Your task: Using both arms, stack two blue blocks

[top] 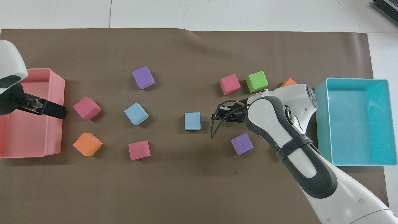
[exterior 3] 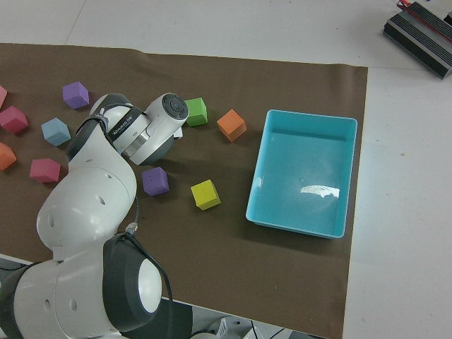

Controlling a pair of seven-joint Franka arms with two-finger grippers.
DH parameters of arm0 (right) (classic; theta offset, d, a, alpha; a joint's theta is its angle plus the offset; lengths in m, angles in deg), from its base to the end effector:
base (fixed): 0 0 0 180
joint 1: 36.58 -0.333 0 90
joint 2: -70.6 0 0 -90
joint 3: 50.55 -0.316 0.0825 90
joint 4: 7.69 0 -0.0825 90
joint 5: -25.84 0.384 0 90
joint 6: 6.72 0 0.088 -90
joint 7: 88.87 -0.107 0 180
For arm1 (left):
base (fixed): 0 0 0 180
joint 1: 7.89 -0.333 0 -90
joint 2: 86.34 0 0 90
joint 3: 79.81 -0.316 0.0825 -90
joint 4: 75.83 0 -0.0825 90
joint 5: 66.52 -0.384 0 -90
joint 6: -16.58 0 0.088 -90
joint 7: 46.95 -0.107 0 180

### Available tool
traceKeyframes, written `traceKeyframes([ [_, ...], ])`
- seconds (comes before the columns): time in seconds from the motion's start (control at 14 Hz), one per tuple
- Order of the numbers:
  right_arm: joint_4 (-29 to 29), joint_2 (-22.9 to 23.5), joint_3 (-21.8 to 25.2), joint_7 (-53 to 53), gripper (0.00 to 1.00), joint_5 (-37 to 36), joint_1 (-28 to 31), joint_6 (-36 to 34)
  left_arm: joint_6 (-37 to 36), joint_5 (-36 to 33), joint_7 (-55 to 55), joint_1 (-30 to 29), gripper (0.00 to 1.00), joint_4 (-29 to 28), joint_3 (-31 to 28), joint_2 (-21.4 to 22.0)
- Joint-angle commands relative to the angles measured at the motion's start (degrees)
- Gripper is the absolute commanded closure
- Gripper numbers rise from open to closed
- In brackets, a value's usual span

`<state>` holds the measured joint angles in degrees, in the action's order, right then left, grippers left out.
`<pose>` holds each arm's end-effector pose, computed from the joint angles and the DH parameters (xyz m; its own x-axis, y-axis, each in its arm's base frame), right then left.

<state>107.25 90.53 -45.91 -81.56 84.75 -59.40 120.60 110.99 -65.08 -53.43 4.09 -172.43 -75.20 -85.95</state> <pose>0.5607 0.2143 0.2827 0.9557 -0.1620 -0.2458 -0.2845 -0.7231 -0.6295 0.5317 -0.1612 0.5803 0.9204 -0.3899 -0.0285 -0.3892 -0.9207 0.0278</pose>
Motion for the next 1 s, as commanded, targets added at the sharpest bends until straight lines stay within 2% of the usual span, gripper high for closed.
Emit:
traceKeyframes([
  [0.0,1.44,-1.03,-0.5,1.75,1.0,1.82,1.28,0.83,9.26,0.32,1.2,1.46,0.0,-8.84,-0.66,1.45],
  [0.14,1.44,-0.42,-0.59,2.09,1.0,1.81,1.72,0.66,12.53,0.32,1.47,2.25,0.0,-11.23,-0.66,0.32],
  [0.43,1.35,1.25,-0.59,3.5,1.0,4.27,1.37,1.62,25.27,0.32,1.56,4.18,0.0,-20.8,-0.74,-1.44],
  [0.78,1.26,1.34,-0.59,3.68,1.0,5.95,0.67,3.11,35.56,0.32,2.26,5.67,0.0,-22.22,-0.83,-8.11],
  [0.93,1.17,1.43,-0.59,3.77,1.0,5.95,0.67,3.2,37.59,0.23,2.17,6.39,0.0,-23.01,-0.83,-9.0],
])
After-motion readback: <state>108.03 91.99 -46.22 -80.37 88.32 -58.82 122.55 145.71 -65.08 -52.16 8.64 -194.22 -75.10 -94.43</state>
